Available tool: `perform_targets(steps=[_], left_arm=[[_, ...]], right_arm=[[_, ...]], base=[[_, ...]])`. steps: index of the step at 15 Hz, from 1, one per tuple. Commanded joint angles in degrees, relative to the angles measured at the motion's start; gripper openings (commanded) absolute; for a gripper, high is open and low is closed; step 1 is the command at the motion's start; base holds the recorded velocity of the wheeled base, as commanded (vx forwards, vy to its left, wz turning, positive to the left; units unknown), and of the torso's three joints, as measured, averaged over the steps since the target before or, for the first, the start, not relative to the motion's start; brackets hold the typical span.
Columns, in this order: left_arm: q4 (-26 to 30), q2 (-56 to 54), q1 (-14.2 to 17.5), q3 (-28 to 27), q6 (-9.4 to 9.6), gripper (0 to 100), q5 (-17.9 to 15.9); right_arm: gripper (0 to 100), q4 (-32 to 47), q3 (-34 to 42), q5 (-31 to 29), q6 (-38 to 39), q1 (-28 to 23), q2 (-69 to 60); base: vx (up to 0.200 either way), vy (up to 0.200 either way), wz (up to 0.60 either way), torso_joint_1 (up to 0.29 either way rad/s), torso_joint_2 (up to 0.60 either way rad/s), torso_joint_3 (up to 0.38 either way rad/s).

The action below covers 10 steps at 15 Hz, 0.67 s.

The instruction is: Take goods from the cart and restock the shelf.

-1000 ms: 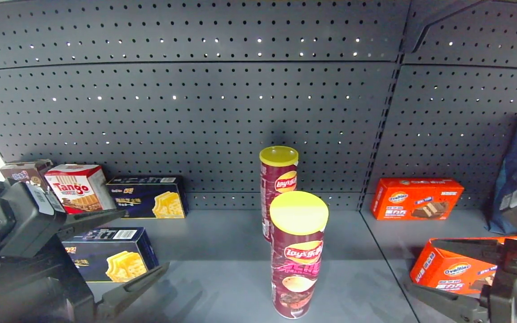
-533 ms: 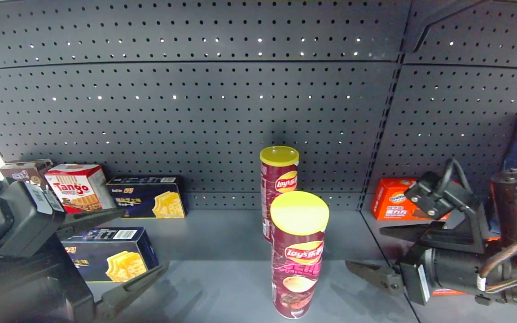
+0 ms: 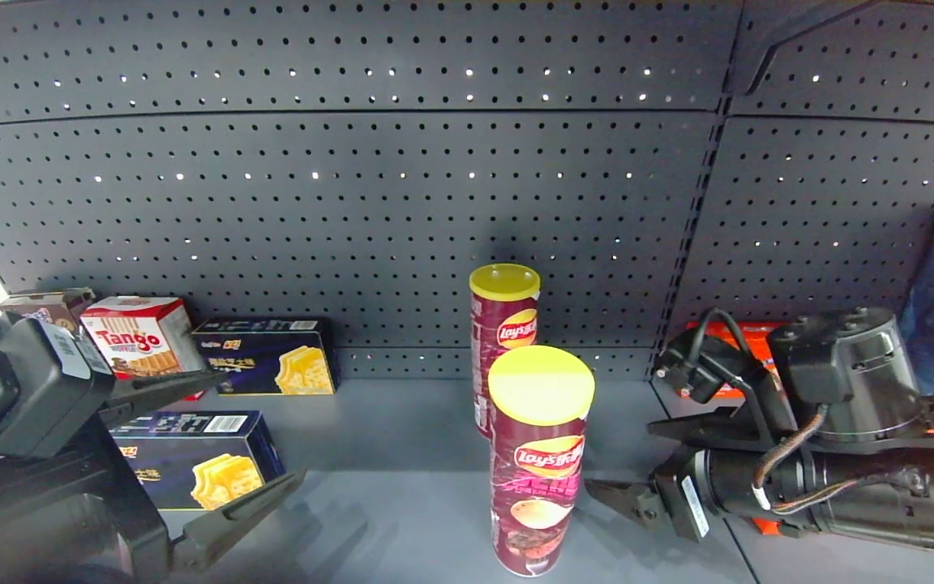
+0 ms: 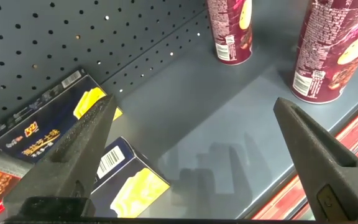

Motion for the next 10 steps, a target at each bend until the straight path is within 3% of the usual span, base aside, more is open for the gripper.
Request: perform_targets(steps=[1,10], left_arm=[[-0.01,0.11,0.04,0.07,-0.08,100,0.03],[-0.10,0.11,0.04,0.16,-1.22,100,-0.05]], right_arm=[[100,-0.28,-0.51,0.00,0.00,0.01,2.13],[100,-1.25,-0.95,-0.53,-0.09,1.77,5.55]], base=[[0.000,0.000,0.00,0.000,0.00,0.000],[0.000,0.000,0.00,0.000,0.00,0.000]])
